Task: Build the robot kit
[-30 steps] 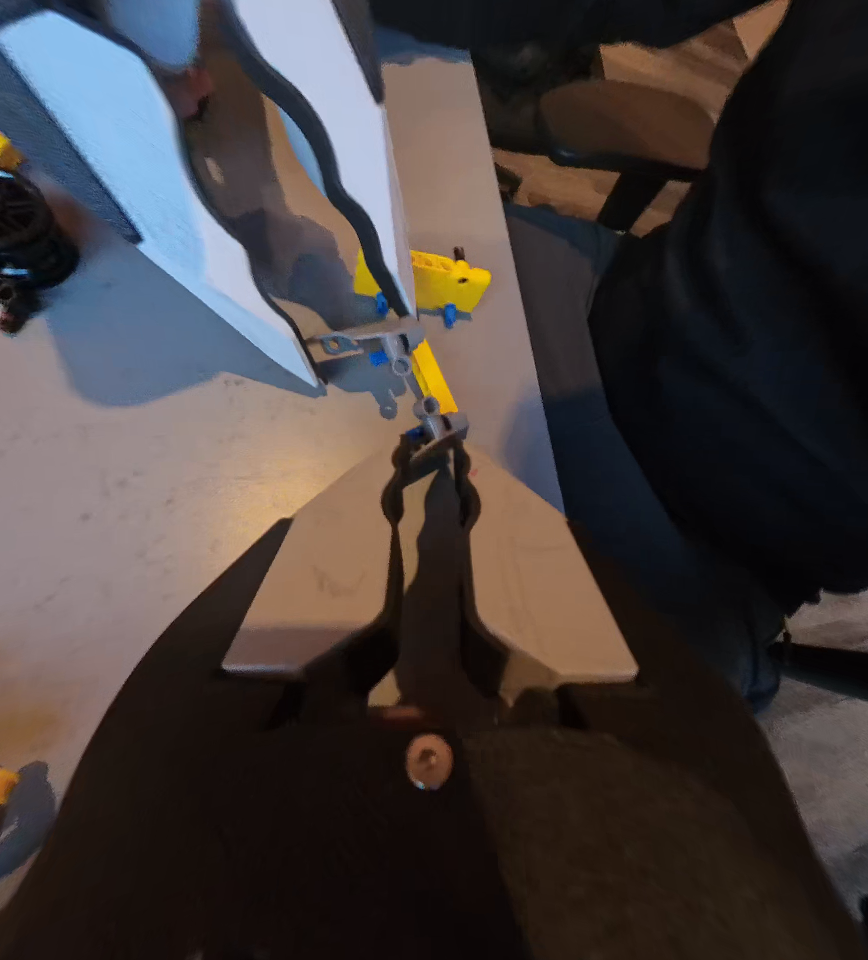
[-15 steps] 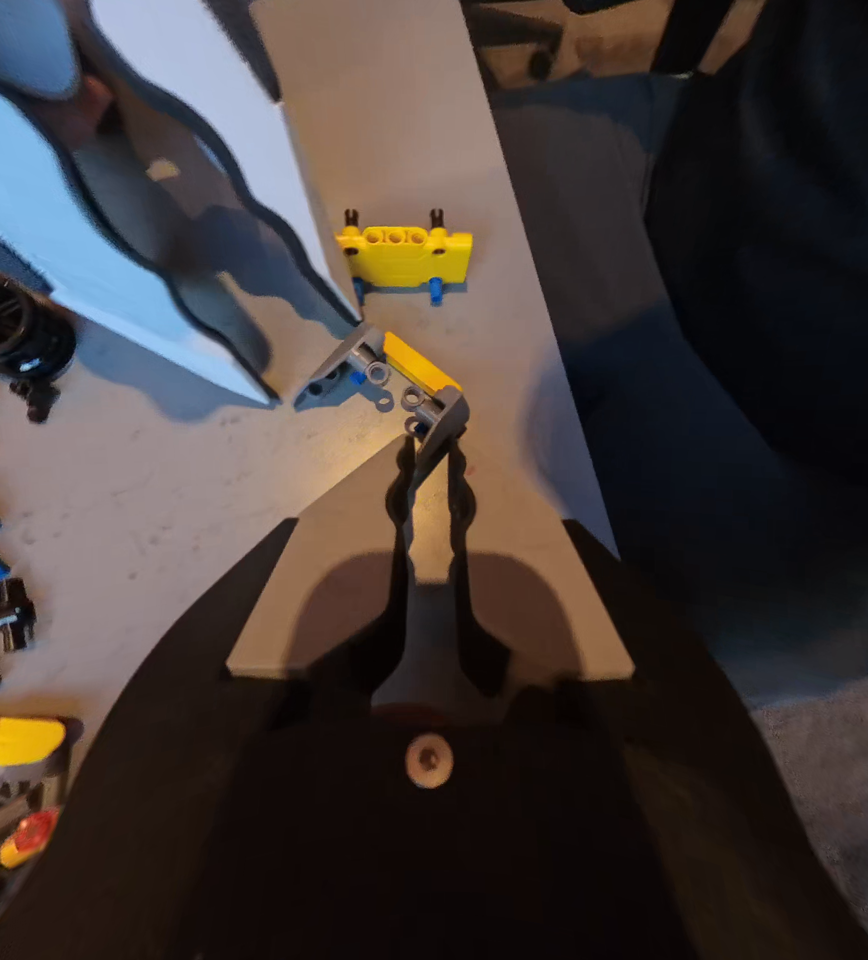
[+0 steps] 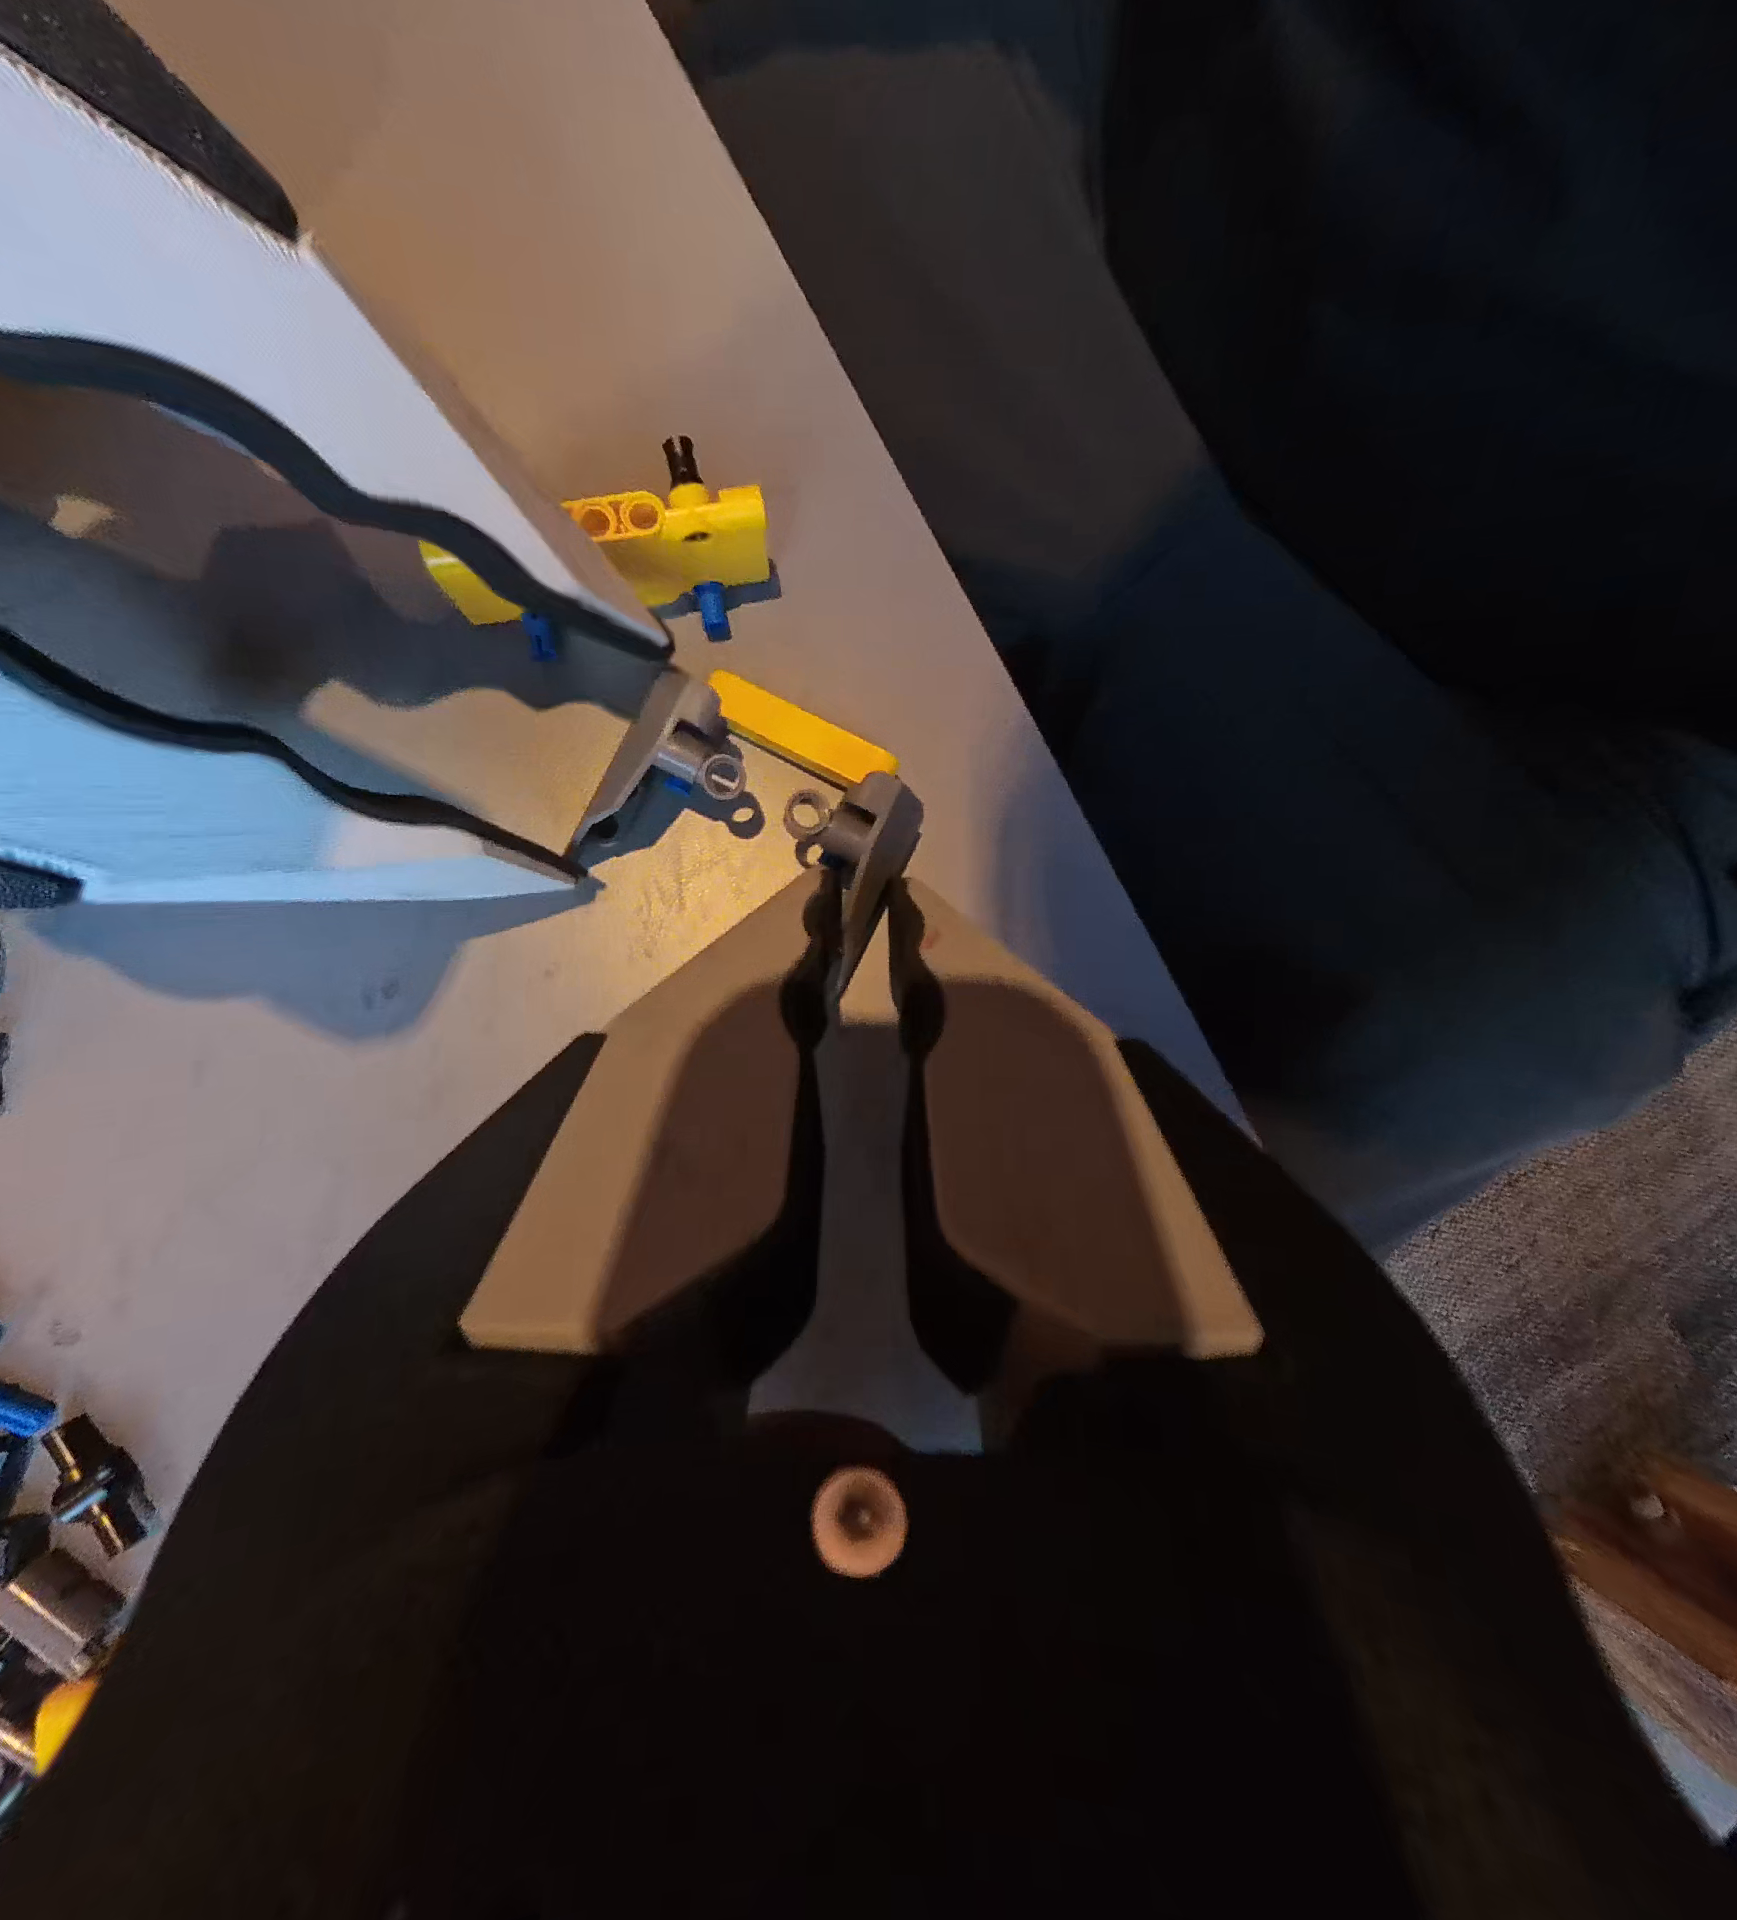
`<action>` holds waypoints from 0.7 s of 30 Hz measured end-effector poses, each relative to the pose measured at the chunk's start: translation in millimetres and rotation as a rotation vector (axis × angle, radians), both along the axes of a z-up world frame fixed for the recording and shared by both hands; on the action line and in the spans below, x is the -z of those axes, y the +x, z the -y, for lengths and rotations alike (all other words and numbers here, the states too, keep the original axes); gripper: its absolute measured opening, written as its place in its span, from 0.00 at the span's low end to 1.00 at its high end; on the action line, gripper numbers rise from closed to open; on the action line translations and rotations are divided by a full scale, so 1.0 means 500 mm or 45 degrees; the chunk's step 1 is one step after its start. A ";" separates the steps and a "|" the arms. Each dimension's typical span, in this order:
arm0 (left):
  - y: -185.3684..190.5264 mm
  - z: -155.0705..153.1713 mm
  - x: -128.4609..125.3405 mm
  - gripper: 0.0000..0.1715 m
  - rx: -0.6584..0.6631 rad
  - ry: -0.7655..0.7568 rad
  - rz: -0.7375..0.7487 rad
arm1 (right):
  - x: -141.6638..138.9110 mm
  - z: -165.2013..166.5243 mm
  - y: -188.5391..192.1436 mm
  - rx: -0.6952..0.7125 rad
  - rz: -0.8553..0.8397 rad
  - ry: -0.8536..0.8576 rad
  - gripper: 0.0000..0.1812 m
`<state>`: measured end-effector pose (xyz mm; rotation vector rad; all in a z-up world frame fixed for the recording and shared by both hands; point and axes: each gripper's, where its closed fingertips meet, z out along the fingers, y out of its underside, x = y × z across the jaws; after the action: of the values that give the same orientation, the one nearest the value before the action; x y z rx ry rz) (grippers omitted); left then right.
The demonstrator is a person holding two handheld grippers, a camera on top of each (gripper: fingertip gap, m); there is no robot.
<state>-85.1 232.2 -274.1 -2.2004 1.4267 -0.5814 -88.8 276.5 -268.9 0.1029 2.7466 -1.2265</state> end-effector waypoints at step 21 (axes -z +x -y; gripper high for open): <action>-0.009 -0.011 -0.001 0.04 -0.065 0.051 0.103 | 0.010 0.008 0.001 -0.035 -0.033 0.016 0.19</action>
<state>-89.6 237.6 -273.7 -2.1506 1.3255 -0.6116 -88.2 272.5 -274.1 0.0505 2.7682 -1.2123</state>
